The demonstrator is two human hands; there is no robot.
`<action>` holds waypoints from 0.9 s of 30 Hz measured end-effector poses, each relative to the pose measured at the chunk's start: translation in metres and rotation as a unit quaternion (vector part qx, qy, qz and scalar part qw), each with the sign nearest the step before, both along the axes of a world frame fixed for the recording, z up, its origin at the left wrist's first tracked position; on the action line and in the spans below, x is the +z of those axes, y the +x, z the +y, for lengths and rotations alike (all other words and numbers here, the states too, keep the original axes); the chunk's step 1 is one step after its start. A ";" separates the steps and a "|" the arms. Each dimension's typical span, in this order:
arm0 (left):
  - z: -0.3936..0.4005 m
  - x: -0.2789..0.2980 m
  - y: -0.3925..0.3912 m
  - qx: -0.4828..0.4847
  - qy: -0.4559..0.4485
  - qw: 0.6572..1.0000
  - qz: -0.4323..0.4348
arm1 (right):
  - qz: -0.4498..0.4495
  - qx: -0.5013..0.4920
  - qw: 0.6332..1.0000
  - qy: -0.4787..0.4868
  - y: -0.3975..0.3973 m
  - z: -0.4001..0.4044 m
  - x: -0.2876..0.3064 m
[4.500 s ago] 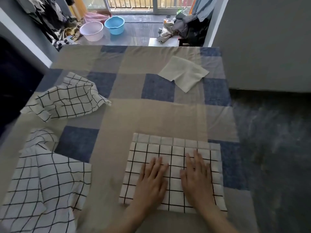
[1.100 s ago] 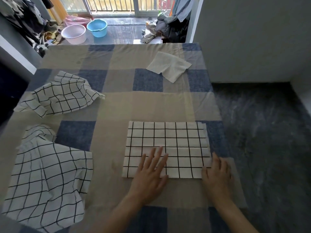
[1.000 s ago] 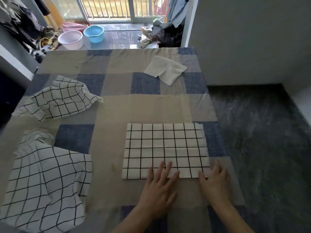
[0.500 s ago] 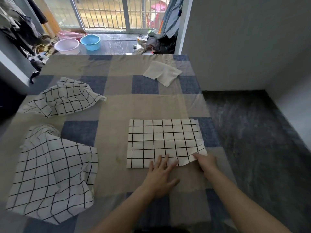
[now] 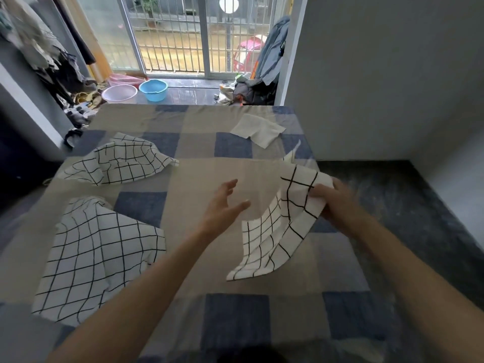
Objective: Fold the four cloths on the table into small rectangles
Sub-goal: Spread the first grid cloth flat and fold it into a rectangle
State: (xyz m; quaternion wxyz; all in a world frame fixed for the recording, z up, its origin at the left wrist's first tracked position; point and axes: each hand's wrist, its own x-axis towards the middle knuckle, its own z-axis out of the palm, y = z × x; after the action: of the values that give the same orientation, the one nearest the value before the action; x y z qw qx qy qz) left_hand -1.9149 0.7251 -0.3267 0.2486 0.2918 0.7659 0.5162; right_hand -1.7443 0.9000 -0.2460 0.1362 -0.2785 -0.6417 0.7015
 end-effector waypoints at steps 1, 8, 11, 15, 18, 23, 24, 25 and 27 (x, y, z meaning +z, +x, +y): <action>0.004 0.015 -0.006 -0.023 0.025 0.999 -0.033 | -0.008 0.034 0.999 -0.007 0.001 -0.002 0.012; 0.023 0.083 -0.038 -0.223 -0.017 0.936 0.270 | -0.107 0.104 0.986 0.072 0.006 0.008 0.057; 0.031 0.097 -0.058 -0.251 -0.113 0.911 0.306 | -0.086 0.143 0.977 0.129 0.005 0.020 0.068; 0.038 0.122 -0.077 -0.182 -0.136 0.915 0.334 | -0.118 0.114 0.943 0.289 -0.003 0.044 0.071; 0.045 0.145 -0.089 -0.106 -0.050 0.923 0.366 | -0.102 0.043 0.920 0.376 -0.011 0.067 0.075; 0.042 0.173 -0.088 -0.091 0.055 0.923 0.370 | -0.007 -0.051 0.918 0.392 -0.018 0.088 0.082; 0.038 0.172 -0.088 -0.105 0.048 0.928 0.355 | 0.012 -0.038 0.929 0.368 -0.017 0.087 0.079; 0.032 0.169 -0.087 -0.123 0.036 0.931 0.341 | 0.025 -0.020 0.938 0.346 -0.014 0.085 0.075; 0.018 0.155 -0.084 -0.157 -0.008 0.935 0.317 | 0.033 0.028 0.948 0.314 -0.007 0.080 0.059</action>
State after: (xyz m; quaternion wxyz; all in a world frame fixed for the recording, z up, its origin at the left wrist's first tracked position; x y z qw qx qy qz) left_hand -1.9991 0.7433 -0.1719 0.0730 0.5553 0.7533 0.3447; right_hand -1.7509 0.9796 -0.1866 0.2186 -0.1804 -0.8322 0.4765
